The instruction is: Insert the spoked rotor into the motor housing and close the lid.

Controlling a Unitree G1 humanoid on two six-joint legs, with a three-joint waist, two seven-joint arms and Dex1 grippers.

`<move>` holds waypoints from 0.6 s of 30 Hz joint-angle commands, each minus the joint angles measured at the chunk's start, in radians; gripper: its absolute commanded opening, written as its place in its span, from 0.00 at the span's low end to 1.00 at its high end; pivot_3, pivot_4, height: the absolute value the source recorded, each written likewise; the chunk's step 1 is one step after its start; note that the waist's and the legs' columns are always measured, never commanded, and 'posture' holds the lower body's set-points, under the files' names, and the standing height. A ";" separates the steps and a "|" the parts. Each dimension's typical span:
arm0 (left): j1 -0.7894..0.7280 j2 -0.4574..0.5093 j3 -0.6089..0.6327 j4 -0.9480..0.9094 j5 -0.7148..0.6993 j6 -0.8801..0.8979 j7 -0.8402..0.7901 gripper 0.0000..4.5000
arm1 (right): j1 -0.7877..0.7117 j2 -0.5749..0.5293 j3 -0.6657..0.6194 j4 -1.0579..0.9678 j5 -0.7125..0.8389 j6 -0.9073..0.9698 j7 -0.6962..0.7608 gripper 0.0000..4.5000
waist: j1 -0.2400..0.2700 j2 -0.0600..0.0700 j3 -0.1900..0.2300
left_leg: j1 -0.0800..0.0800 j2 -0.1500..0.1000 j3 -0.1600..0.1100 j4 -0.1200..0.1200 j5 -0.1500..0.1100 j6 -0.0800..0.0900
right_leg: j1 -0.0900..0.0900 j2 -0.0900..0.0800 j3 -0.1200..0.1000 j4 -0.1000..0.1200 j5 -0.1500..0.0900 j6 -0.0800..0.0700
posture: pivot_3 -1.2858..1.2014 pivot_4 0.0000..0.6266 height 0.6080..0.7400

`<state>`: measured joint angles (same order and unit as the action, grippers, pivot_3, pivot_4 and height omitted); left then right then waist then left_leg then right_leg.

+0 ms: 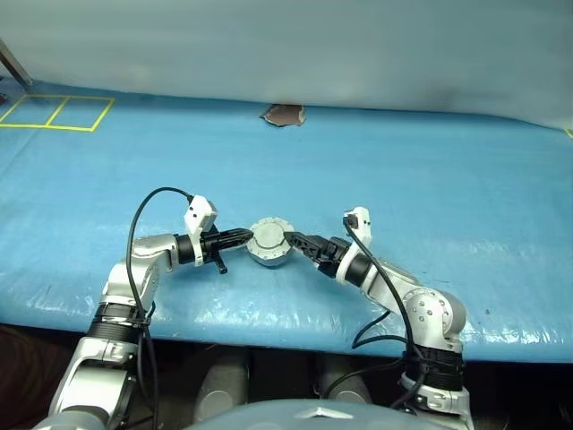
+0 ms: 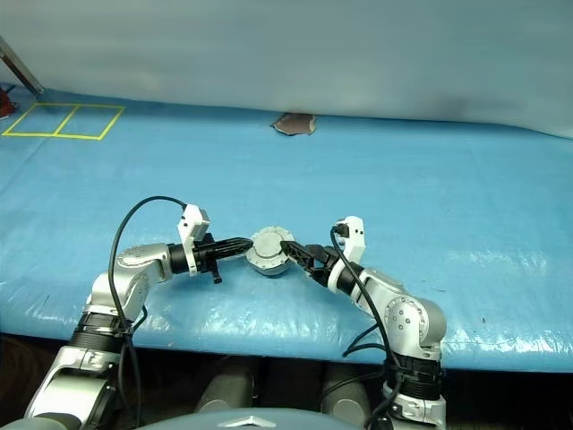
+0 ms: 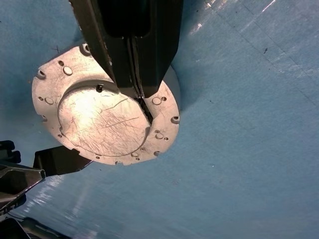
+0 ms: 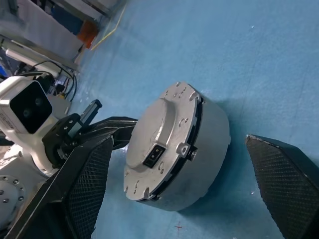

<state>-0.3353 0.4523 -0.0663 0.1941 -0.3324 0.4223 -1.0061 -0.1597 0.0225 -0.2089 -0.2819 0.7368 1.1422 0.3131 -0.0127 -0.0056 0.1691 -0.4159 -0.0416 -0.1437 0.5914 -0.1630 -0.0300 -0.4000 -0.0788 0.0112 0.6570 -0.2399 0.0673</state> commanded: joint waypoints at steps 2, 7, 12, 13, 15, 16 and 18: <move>0.012 -0.006 -0.020 0.010 0.017 0.000 0.012 0.00 | 0.008 0.024 -0.024 0.016 0.050 0.024 -0.047 1.00 | 0.000 0.000 0.000 | 0.000 0.000 0.000 0.000 0.000 0.000 | 0.000 0.000 0.000 0.000 0.000 0.000 | 0.52 0.24 1.00; 0.010 -0.004 -0.022 0.009 0.018 -0.002 0.014 0.00 | 0.022 0.046 -0.023 0.036 0.081 0.031 -0.069 1.00 | -0.002 0.000 0.000 | 0.000 0.000 0.000 -0.001 0.000 0.000 | 0.000 0.000 0.000 0.000 0.000 0.000 | 0.52 0.24 1.00; 0.011 -0.004 -0.024 0.007 0.021 -0.003 0.016 0.00 | 0.025 0.051 -0.026 0.050 0.115 0.025 -0.084 0.73 | -0.002 0.000 0.000 | 0.000 0.000 0.000 -0.001 0.000 0.000 | -0.001 0.000 0.000 0.000 0.000 0.000 | 0.52 0.24 1.00; 0.011 -0.004 -0.024 0.007 0.022 -0.003 0.017 0.00 | 0.024 0.048 -0.024 0.050 0.118 0.024 -0.085 0.66 | -0.002 0.000 0.000 | 0.000 0.000 0.000 -0.001 0.000 0.000 | -0.001 0.000 0.000 0.000 0.000 0.000 | 0.52 0.24 1.00; 0.011 -0.004 -0.024 0.007 0.022 -0.004 0.018 0.00 | 0.023 0.042 -0.020 0.047 0.127 0.024 -0.089 0.51 | -0.003 0.000 0.000 | 0.000 0.000 0.001 -0.001 0.000 0.000 | -0.001 0.000 0.000 0.000 0.000 0.000 | 0.52 0.24 1.00; 0.011 -0.005 -0.024 0.007 0.022 -0.004 0.019 0.00 | 0.023 0.040 -0.019 0.046 0.132 0.023 -0.091 0.51 | -0.003 0.000 0.000 | 0.000 0.000 0.001 -0.001 0.000 0.000 | -0.001 0.000 0.000 0.000 0.000 0.000 | 0.52 0.24 1.00; 0.010 -0.005 -0.024 0.008 0.022 -0.004 0.019 0.00 | 0.022 0.038 -0.017 0.048 0.139 0.023 -0.097 0.51 | -0.004 0.000 0.000 | 0.000 0.000 0.001 -0.001 0.000 0.000 | -0.001 0.000 0.000 0.000 0.000 0.000 | 0.52 0.24 1.00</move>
<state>-0.3349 0.4522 -0.0678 0.1929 -0.3260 0.4069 -0.9963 -0.1356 0.0502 -0.2322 -0.2173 0.8493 1.1669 0.2187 -0.0165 -0.0054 0.1692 -0.4161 -0.0416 -0.1432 0.5906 -0.1630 -0.0299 -0.4005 -0.0786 0.0111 0.6567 -0.2401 0.0669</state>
